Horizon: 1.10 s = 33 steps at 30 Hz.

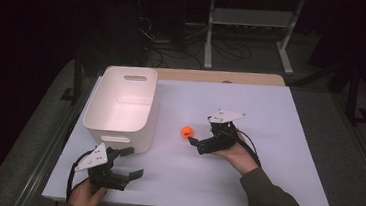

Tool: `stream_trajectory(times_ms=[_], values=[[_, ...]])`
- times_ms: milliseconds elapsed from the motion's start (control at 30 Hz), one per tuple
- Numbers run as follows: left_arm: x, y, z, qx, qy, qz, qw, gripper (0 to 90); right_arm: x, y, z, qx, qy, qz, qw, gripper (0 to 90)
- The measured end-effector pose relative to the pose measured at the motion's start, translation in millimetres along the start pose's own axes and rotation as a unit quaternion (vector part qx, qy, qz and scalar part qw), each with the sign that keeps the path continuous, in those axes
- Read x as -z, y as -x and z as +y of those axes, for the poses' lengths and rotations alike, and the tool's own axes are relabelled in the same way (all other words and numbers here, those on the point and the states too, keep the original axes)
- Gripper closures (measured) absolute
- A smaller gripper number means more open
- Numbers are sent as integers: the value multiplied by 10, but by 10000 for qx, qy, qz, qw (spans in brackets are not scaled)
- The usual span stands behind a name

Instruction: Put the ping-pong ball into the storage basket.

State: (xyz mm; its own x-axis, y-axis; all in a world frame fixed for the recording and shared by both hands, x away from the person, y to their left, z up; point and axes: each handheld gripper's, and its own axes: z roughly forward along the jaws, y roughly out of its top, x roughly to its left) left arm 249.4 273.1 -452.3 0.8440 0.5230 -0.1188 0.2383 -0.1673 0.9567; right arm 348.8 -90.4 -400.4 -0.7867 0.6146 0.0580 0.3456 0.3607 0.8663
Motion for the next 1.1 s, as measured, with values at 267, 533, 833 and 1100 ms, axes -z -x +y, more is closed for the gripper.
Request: stream_trajectory(times_ms=[267,533,833,1100], values=[[0,1,0,-7,2,-2,10000,139,-39,-9,44,26,39,20,10000,0],[0,1,0,-3,1,-2,10000,139,-79,-5,92,30,77,37,10000,0],[0,0,0,-4,3,-4,10000,139,-147,-5,134,54,72,75,9999,0],[1,-1,0,-1,4,-7,10000,139,-206,-1,172,55,68,98,9999,0]])
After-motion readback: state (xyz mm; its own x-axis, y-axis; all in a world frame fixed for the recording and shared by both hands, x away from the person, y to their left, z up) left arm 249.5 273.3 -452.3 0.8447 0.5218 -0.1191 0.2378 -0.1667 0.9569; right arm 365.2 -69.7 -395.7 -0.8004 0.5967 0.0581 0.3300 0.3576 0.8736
